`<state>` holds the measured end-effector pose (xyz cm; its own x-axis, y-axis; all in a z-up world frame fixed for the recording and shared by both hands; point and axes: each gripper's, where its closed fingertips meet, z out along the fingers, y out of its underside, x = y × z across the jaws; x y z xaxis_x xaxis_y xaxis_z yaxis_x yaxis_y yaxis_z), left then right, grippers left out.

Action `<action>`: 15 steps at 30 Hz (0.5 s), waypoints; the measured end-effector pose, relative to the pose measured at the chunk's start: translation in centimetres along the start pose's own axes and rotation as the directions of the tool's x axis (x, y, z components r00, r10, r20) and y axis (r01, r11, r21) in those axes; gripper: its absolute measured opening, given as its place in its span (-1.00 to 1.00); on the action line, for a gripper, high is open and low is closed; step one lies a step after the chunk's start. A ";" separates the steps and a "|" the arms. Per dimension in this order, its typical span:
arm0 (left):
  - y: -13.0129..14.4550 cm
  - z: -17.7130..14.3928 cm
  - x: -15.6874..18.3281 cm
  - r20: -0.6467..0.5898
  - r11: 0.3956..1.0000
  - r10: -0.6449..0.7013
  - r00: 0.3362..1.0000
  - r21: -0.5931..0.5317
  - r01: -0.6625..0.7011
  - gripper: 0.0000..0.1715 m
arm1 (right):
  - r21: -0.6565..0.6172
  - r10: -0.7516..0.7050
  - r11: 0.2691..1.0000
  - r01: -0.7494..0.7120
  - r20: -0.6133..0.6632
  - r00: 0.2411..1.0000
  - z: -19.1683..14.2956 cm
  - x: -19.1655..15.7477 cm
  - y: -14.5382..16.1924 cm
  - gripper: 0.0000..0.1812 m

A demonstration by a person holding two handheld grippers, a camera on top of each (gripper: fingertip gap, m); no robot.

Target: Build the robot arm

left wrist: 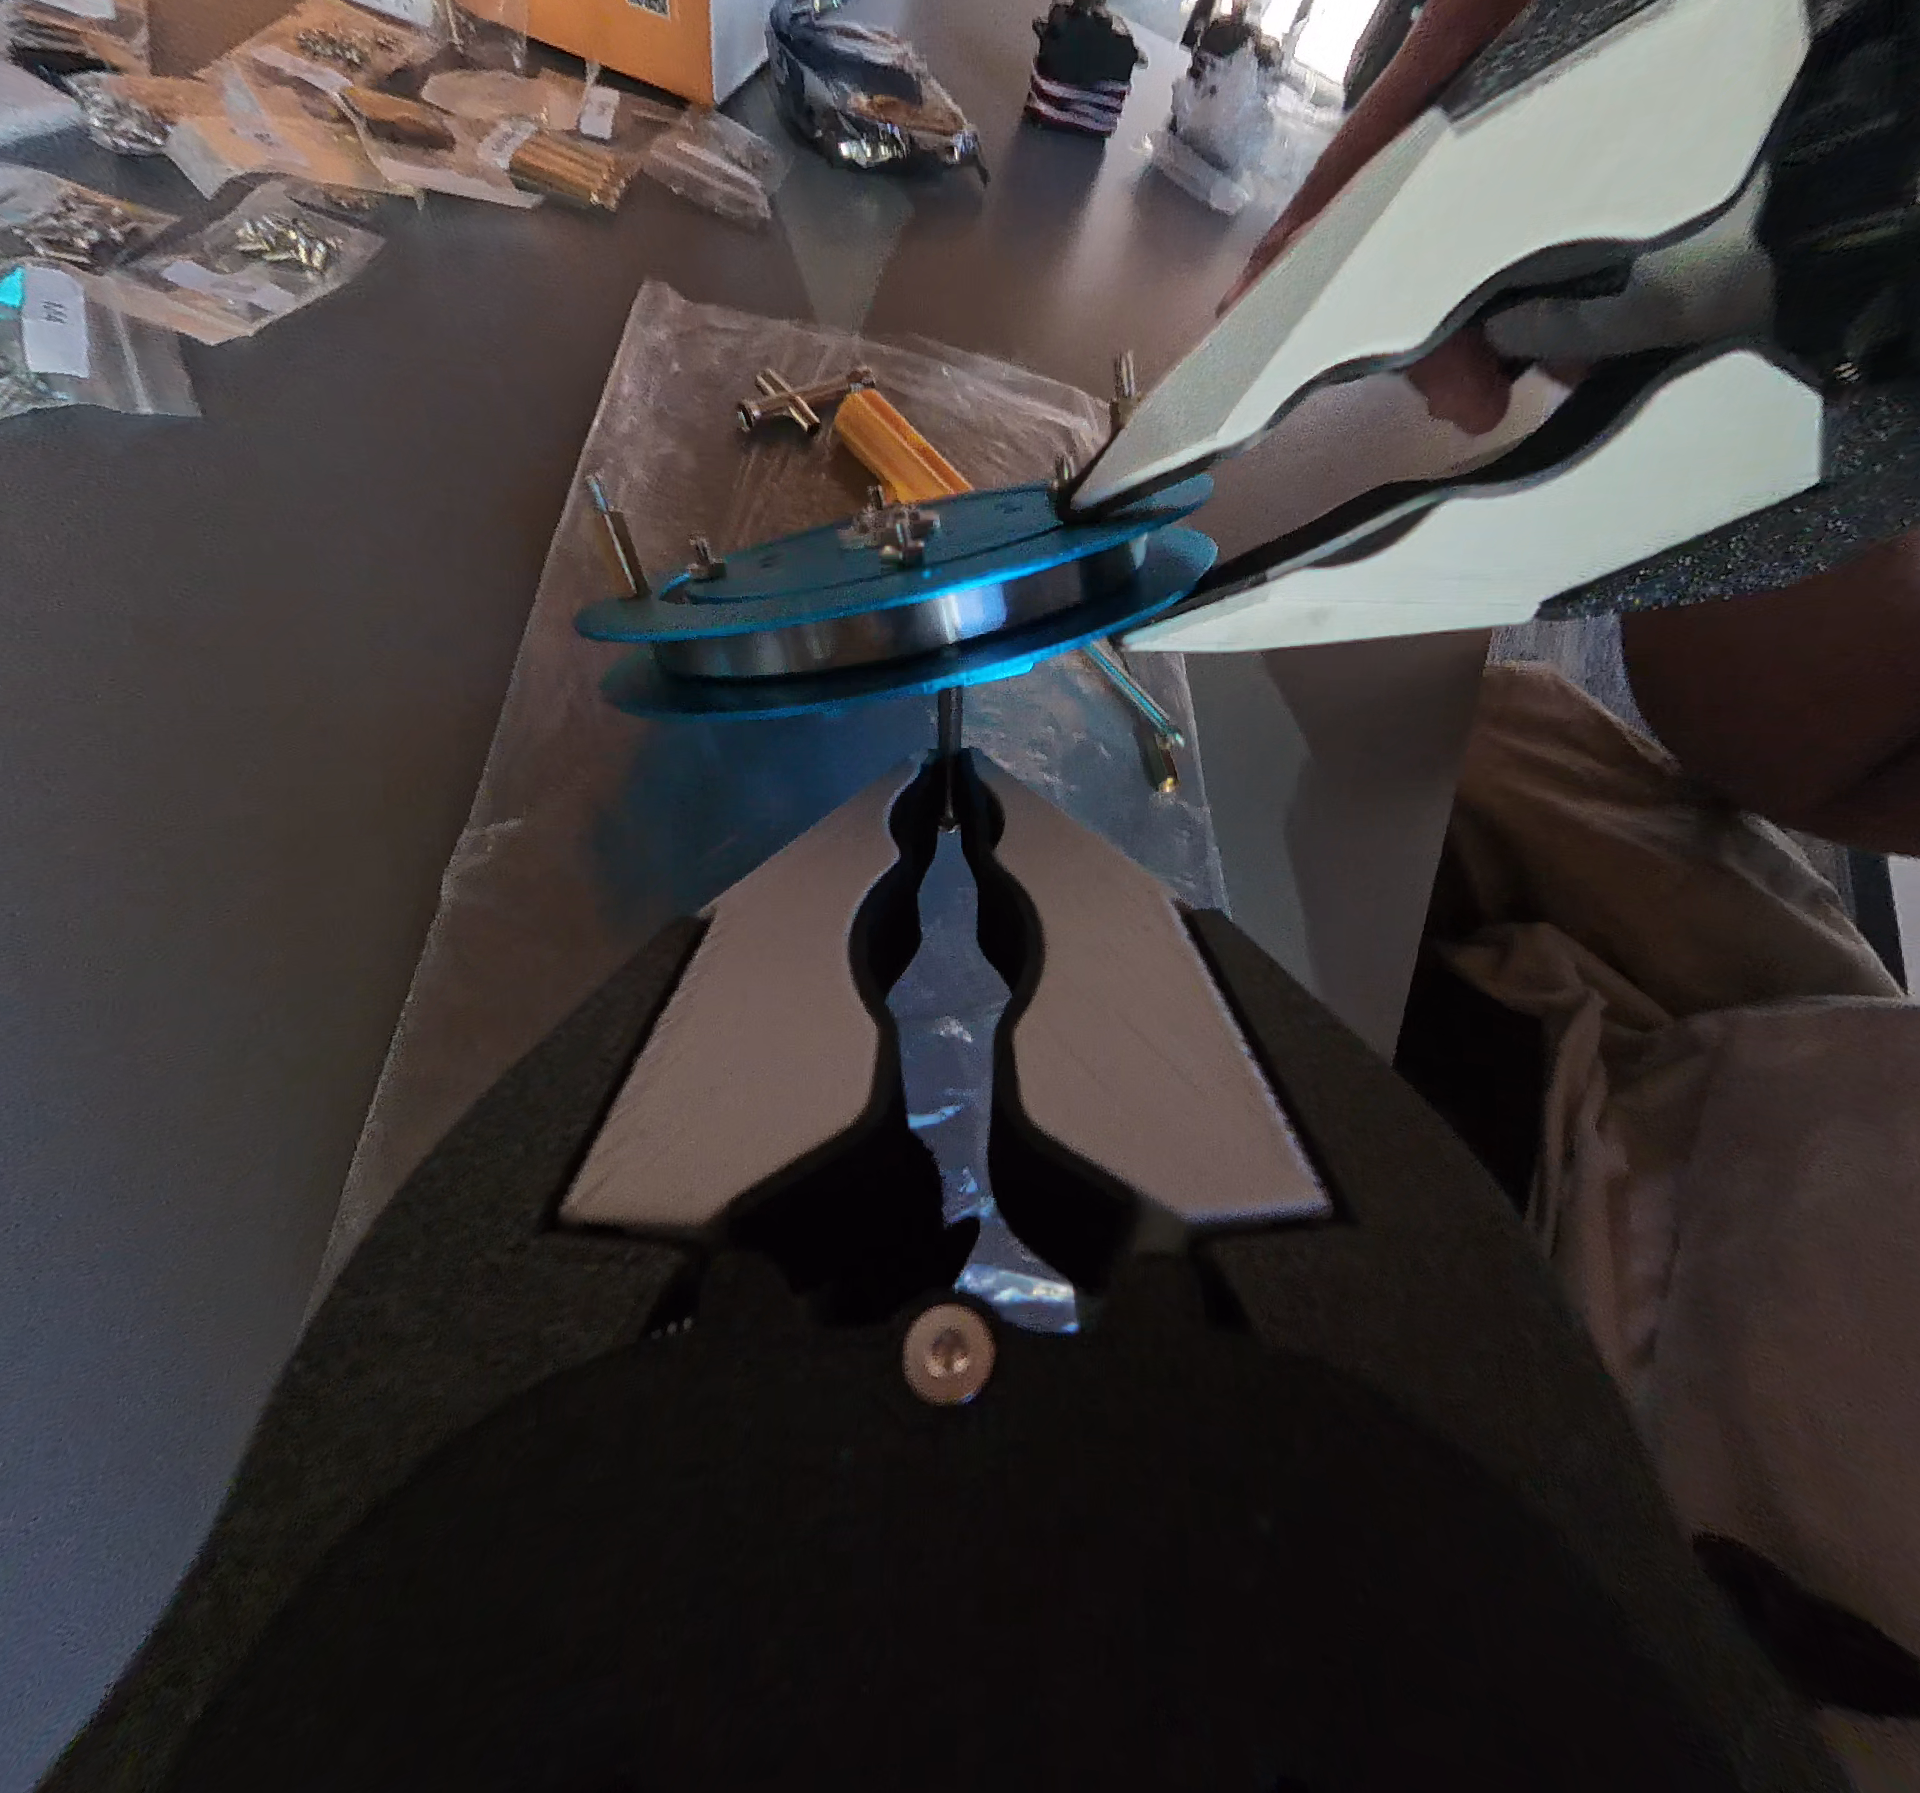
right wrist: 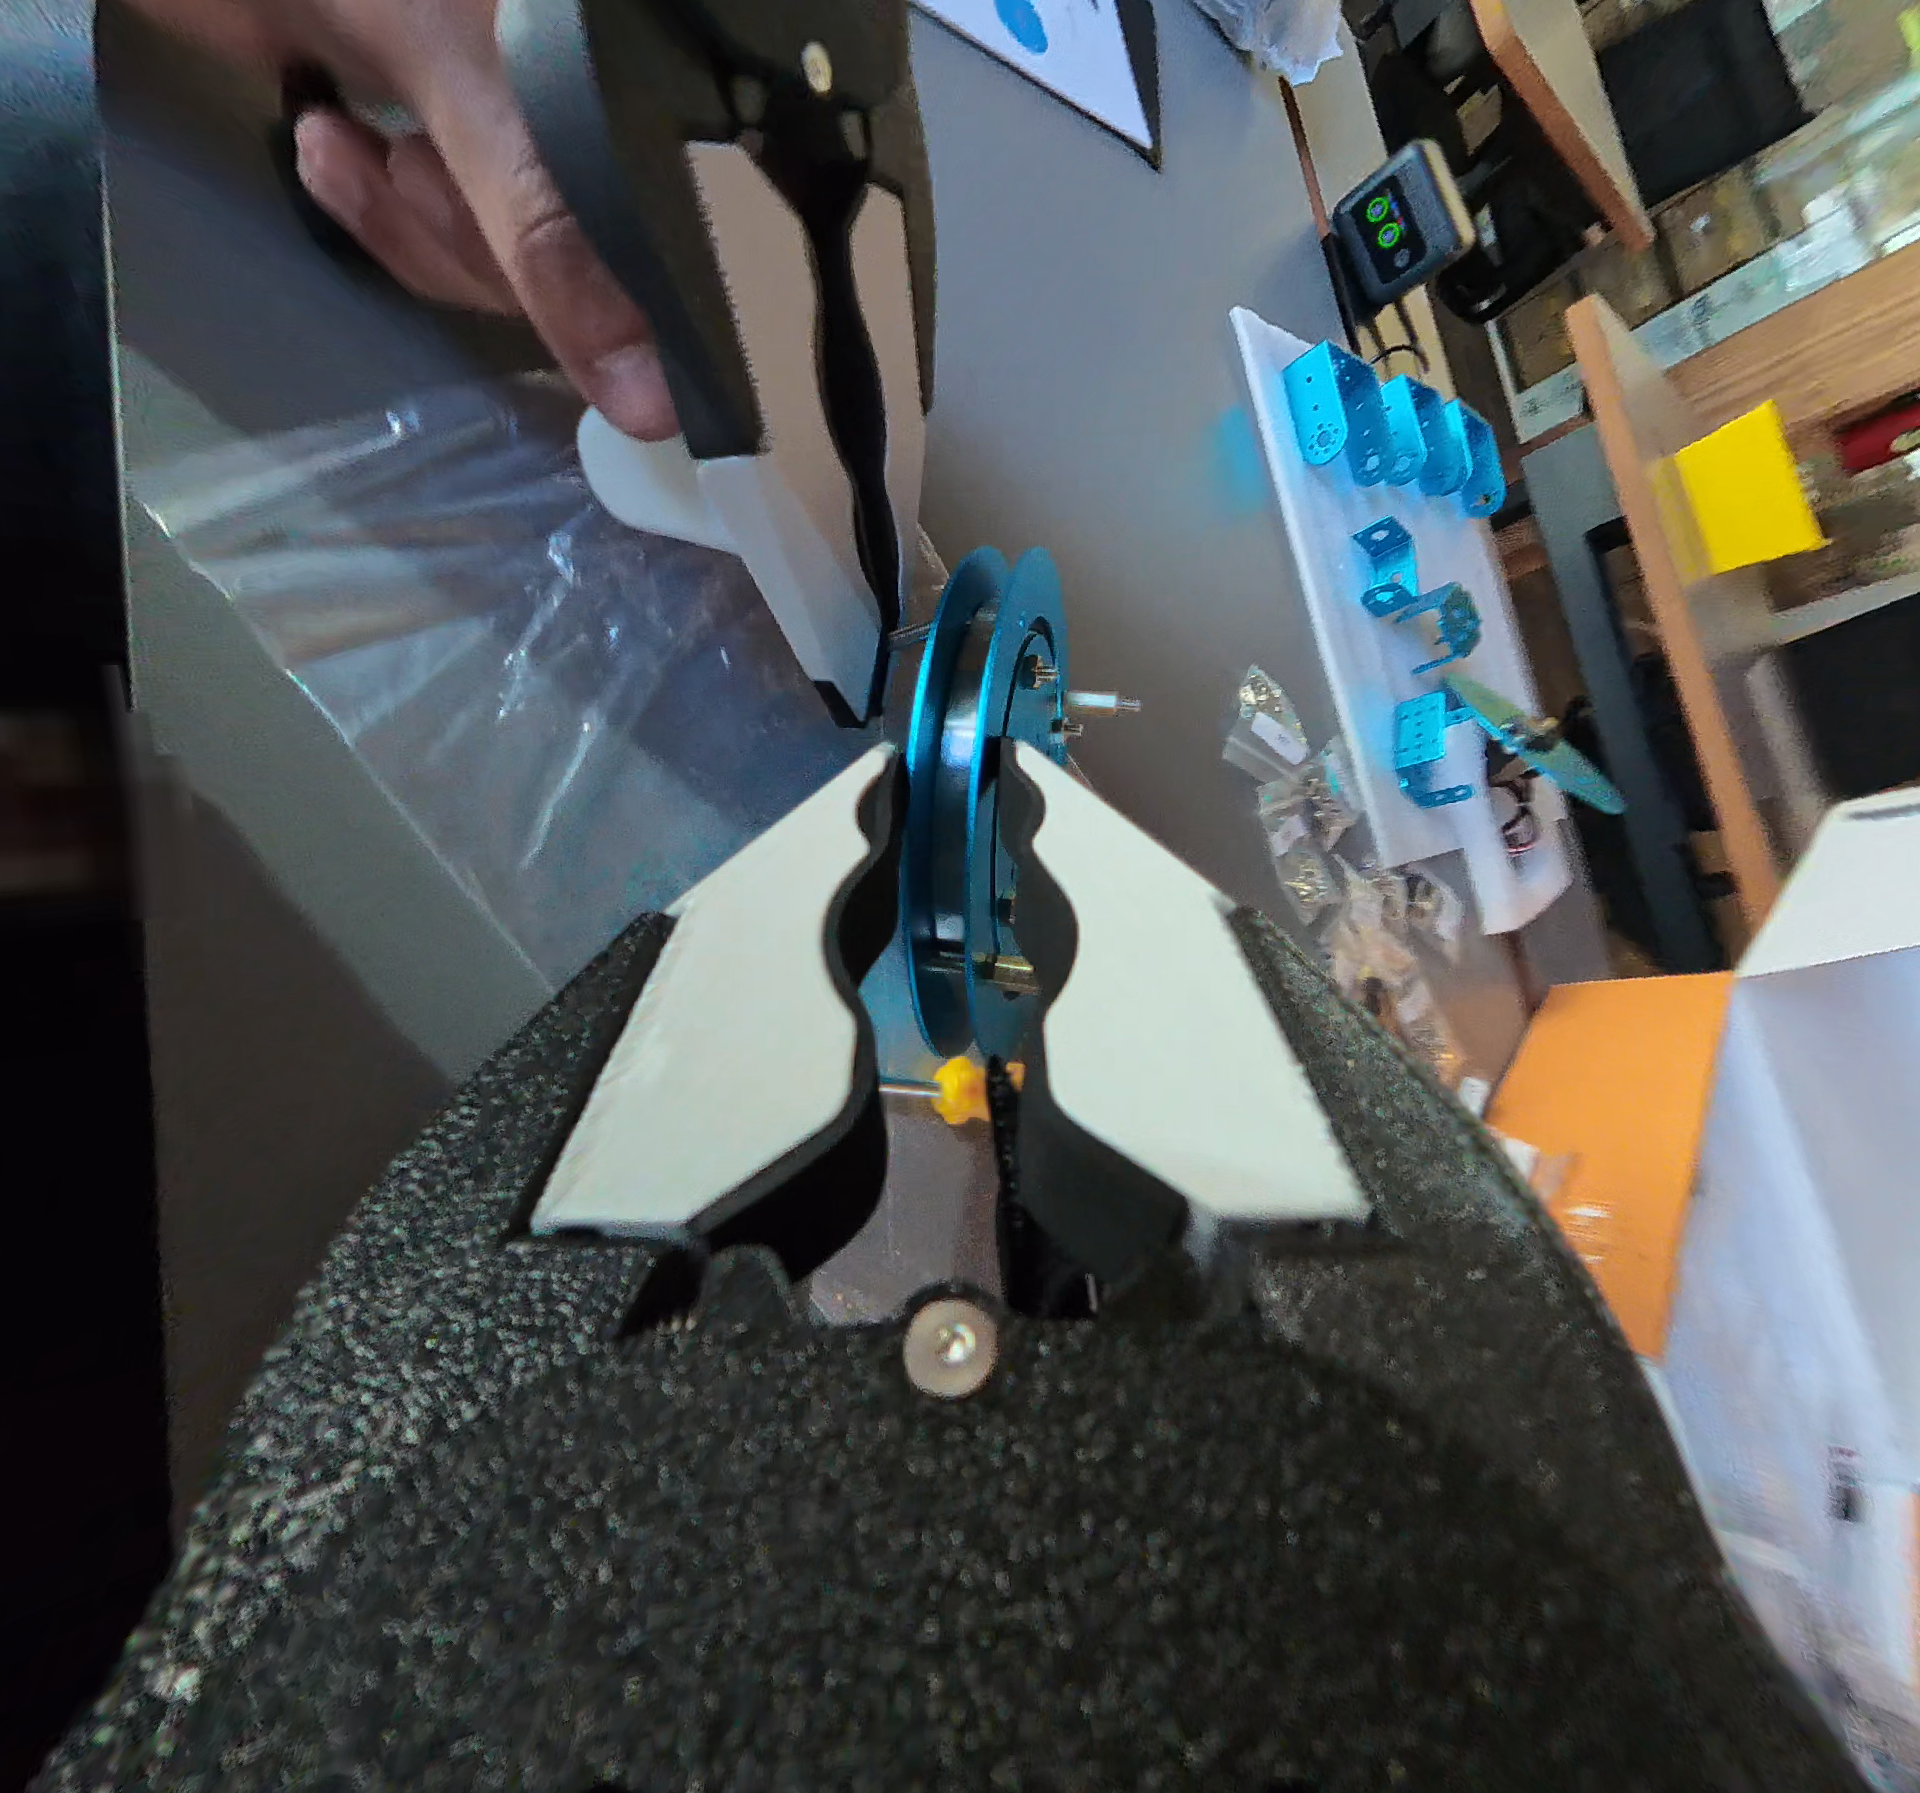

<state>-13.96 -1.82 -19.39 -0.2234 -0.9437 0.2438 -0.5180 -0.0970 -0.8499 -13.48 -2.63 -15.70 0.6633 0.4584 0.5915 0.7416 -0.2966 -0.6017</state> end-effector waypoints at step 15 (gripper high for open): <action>4.5 0.1 -0.6 0.089 0.966 0.111 0.990 -0.245 -0.086 -0.98 | -0.167 -0.352 0.933 0.318 -0.249 0.902 1.9 -3.6 0.8 -0.82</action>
<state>-16.06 -1.74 -23.45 -0.2049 -0.9731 0.1052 -0.6829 0.0651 -0.7276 -15.46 -2.91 -19.32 0.3620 0.3095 0.8793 0.9200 -0.2707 -0.2834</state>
